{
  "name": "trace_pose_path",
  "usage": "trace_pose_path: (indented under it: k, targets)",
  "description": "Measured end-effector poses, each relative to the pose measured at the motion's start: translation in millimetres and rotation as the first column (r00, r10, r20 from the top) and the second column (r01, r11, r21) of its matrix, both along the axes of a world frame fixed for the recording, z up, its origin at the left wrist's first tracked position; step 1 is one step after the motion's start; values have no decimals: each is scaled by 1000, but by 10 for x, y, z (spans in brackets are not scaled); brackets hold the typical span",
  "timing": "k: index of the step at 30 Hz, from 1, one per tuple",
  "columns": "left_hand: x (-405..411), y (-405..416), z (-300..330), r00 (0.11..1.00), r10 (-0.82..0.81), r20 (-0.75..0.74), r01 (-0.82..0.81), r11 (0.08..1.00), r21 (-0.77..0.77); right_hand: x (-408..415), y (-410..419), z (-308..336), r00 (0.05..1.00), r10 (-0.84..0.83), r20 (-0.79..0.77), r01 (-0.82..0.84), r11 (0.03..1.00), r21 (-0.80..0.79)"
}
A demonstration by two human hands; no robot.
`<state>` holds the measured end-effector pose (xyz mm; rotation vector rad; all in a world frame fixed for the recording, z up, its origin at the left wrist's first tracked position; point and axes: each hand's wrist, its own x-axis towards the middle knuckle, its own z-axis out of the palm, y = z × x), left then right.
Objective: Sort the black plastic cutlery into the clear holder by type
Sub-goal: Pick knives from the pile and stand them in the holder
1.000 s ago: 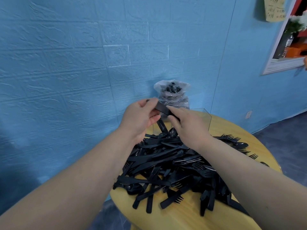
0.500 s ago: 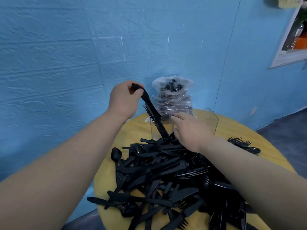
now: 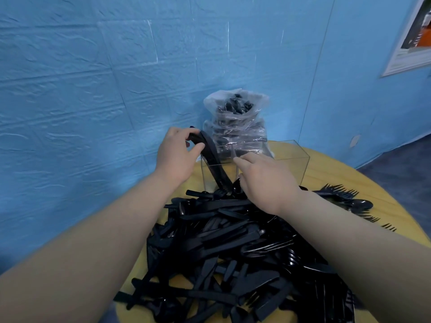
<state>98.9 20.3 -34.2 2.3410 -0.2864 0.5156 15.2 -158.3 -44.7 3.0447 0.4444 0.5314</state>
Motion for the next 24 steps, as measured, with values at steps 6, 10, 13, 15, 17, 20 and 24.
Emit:
trace_pose_path:
  k: [6,10,13,15,17,20,24]
  targets:
    - [8,-20,-59,997,-30,-76,22,994,-109,3,5,-15,1000,3,1,-3,1000,13]
    - [11,-13,-78,994,-11,-107,-7,986,-165,106,52,29,998,-22,55,17,997,77]
    - [-18,13,-91,991,-17,-132,-4,988,-156,306,112,110,996,-38,86,27,991,127]
    - [-40,35,-90,989,-34,-142,16,991,-130,465,156,182,997,-57,60,46,984,172]
    - [-44,45,-85,990,-37,-139,20,993,-119,635,186,217,996,-87,17,81,972,220]
    - [-5,53,-71,989,-46,-140,24,987,-157,862,235,224,992,-108,-64,121,957,265]
    - [103,92,-83,984,-73,-162,45,985,-168,1018,302,264,987,-50,-152,96,944,314]
